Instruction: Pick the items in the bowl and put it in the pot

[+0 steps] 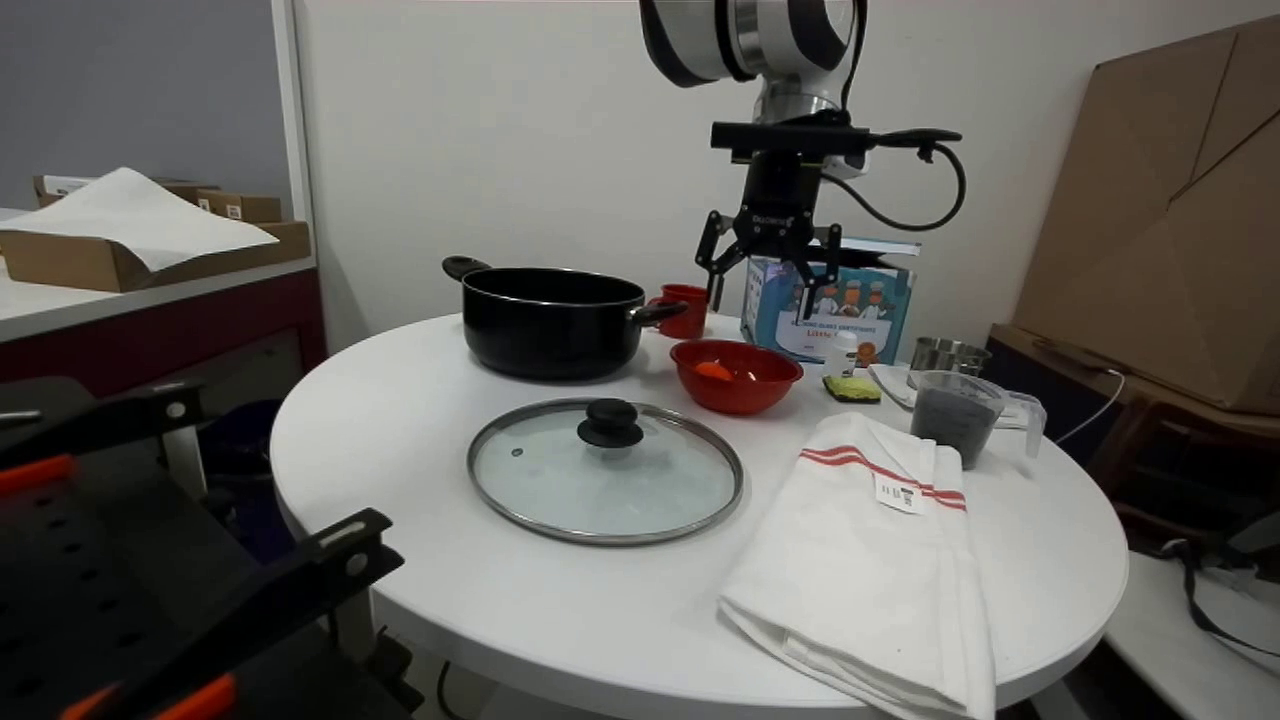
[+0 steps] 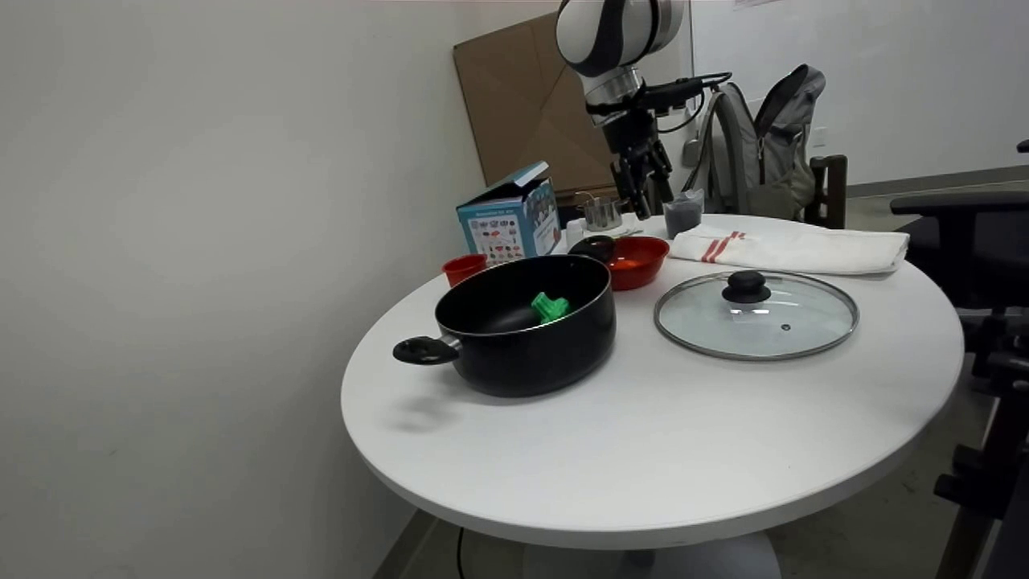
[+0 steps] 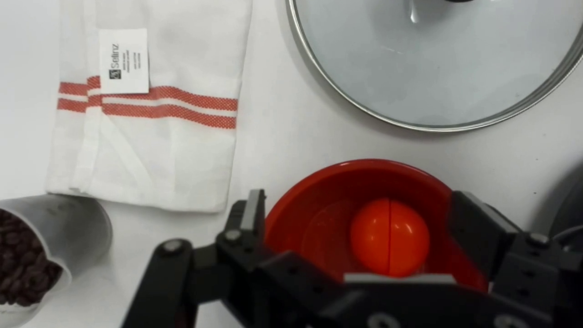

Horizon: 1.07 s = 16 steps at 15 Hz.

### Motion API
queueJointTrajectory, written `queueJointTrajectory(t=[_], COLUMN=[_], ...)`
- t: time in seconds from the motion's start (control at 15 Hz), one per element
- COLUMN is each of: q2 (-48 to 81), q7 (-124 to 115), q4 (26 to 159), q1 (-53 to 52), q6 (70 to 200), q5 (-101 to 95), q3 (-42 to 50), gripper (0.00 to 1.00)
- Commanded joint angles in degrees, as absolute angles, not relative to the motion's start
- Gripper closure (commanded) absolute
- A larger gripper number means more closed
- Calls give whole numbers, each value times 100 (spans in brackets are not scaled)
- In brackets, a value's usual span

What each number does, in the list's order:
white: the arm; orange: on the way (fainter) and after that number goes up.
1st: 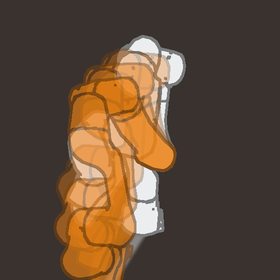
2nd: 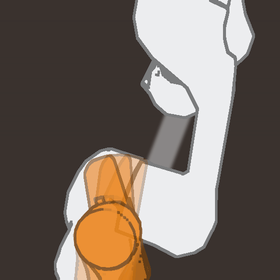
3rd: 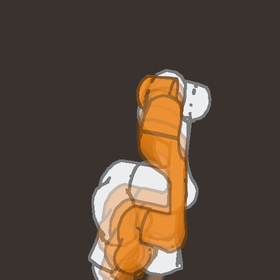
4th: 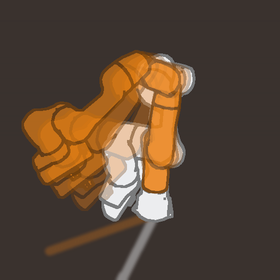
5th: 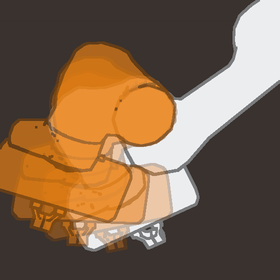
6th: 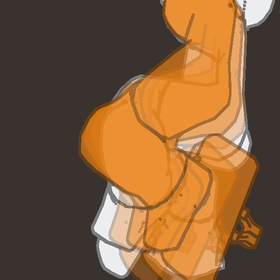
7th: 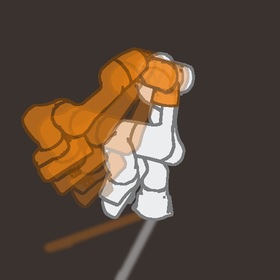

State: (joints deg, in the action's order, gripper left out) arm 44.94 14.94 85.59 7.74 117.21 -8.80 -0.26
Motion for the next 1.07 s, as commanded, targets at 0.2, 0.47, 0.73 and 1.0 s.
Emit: queueJointTrajectory(t=[0.2, 0.47, 0.73, 1.0], q2=[5161, 5425, 5606, 5839], q7=[1691, 1639, 1641, 1663], q4=[7816, 7460, 7175, 6951], q1=[825, 790, 727, 663], q6=[11604, 11559, 11499, 11422], q5=[-705, -702, -700, -692], q3=[-41, -51, -108, -171], gripper=[0, 0, 0, 0])
